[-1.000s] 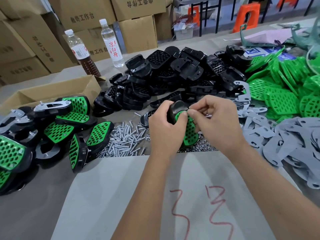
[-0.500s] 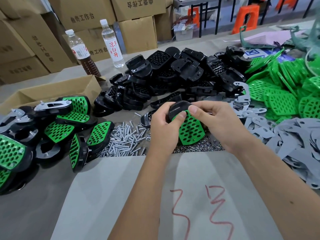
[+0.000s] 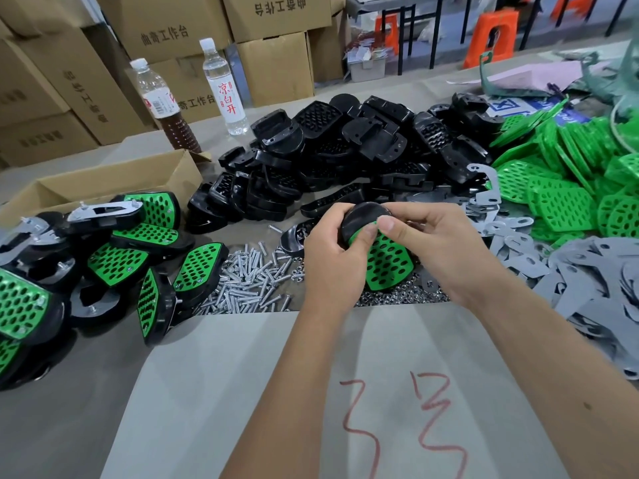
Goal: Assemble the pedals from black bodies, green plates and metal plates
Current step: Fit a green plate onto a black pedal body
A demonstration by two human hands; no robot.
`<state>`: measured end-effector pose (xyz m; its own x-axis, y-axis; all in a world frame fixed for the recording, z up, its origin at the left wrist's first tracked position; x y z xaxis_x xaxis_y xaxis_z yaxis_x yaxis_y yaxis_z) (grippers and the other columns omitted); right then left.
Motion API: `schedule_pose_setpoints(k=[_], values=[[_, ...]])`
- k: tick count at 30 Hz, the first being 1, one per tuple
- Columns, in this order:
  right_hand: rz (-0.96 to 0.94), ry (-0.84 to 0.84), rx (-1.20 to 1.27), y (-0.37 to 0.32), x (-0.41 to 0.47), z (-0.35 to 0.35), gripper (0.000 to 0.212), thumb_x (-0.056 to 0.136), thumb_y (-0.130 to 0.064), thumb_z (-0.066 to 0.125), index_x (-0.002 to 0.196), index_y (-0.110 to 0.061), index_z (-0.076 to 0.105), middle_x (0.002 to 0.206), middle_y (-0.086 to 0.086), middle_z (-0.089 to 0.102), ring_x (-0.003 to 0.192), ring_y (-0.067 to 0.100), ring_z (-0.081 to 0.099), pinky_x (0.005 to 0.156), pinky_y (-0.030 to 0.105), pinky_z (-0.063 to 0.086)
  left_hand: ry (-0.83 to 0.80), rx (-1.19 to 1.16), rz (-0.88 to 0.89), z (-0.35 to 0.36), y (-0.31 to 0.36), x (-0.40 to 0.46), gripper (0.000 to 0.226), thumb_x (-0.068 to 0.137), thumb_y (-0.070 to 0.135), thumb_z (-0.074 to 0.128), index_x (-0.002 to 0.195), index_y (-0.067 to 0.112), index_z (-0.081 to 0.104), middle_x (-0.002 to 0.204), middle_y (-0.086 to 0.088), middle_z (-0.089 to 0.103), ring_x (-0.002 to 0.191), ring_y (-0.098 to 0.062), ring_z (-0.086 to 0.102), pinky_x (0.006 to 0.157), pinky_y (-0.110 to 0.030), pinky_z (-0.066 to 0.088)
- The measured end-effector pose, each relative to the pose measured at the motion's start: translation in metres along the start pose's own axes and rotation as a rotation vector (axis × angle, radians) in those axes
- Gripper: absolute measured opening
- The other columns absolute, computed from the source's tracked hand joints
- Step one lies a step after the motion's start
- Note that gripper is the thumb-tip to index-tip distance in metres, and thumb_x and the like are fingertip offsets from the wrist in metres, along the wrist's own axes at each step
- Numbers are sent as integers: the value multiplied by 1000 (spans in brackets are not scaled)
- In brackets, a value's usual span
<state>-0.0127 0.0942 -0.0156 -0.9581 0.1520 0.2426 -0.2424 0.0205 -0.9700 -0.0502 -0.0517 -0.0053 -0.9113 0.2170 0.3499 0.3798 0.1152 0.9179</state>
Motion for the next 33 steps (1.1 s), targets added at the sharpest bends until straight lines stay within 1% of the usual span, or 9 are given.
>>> schedule_pose_setpoints(k=[2, 6, 9, 14, 17, 21, 23, 28, 33], values=[[-1, 2, -13, 0, 1, 1, 19, 99, -19, 69, 114, -23, 81, 112, 5, 79, 114, 30, 72, 105, 56, 53, 3, -1, 4, 0, 1, 0, 17, 90, 16, 67, 106, 14, 72, 94, 0, 74, 94, -24, 69, 89, -51, 55], [44, 19, 41, 3, 0, -2, 22, 102, -18, 65, 118, -16, 79, 112, 7, 79, 111, 27, 74, 103, 57, 55, -8, 9, 0, 0, 2, -1, 17, 88, 18, 66, 104, 18, 72, 91, 2, 72, 91, -22, 67, 87, -51, 55], [-3, 0, -4, -1, 0, 0, 20, 99, -16, 68, 115, -19, 80, 114, 6, 79, 116, 30, 71, 107, 55, 52, 0, 0, 14, -1, 1, -1, 15, 90, 14, 67, 104, 16, 72, 92, 2, 73, 92, -22, 68, 88, -48, 56], [-15, 88, -1, 2, 0, -3, 21, 100, -9, 66, 112, -17, 80, 108, 2, 80, 107, 22, 75, 101, 49, 57, -28, 37, 62, 4, 6, -2, 13, 93, 9, 69, 103, 16, 71, 88, 8, 69, 86, -12, 64, 81, -31, 53], [-38, 80, -32, 0, 0, -2, 20, 100, -9, 66, 112, -17, 81, 107, 1, 80, 106, 20, 75, 96, 41, 58, 1, -4, 73, 3, 7, -6, 10, 92, 11, 69, 100, 18, 71, 86, 7, 69, 85, -13, 64, 79, -29, 53], [5, 44, 15, 3, 2, -5, 20, 102, -11, 64, 113, -16, 80, 109, 9, 79, 108, 31, 74, 100, 53, 57, 22, -58, 25, 3, 7, -6, 11, 93, 11, 67, 102, 16, 73, 90, 1, 72, 88, -18, 66, 81, -34, 55], [0, 64, -8, 1, 2, -8, 19, 101, -8, 65, 111, -14, 80, 108, 9, 80, 107, 31, 75, 100, 54, 57, 9, -65, -6, 4, 5, -4, 13, 93, 9, 67, 104, 15, 73, 91, 1, 73, 90, -19, 67, 82, -36, 56], [-82, 209, -207, -11, 0, -3, 21, 96, -7, 70, 96, -25, 81, 92, -7, 80, 91, 15, 76, 92, 41, 60, 15, -39, -35, 1, 4, -2, 15, 90, 13, 66, 103, 15, 73, 91, 6, 74, 89, -13, 68, 82, -33, 56], [-97, 266, -191, -13, -3, 9, 18, 101, -27, 68, 118, -24, 72, 99, -5, 76, 96, 12, 71, 86, 31, 57, 116, -52, -2, -29, 10, 8, 20, 85, 21, 68, 103, 16, 75, 93, 4, 76, 90, -12, 70, 83, -30, 56]])
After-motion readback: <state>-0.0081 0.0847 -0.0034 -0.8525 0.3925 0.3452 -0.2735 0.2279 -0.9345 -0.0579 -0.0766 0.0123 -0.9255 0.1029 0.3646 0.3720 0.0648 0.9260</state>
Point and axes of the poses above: each hand's wrist, its own x-axis towards the middle knuckle, its own z-axis out of the palm, y = z × x, the point moved 8 cm from there along x, towards the middle knuckle
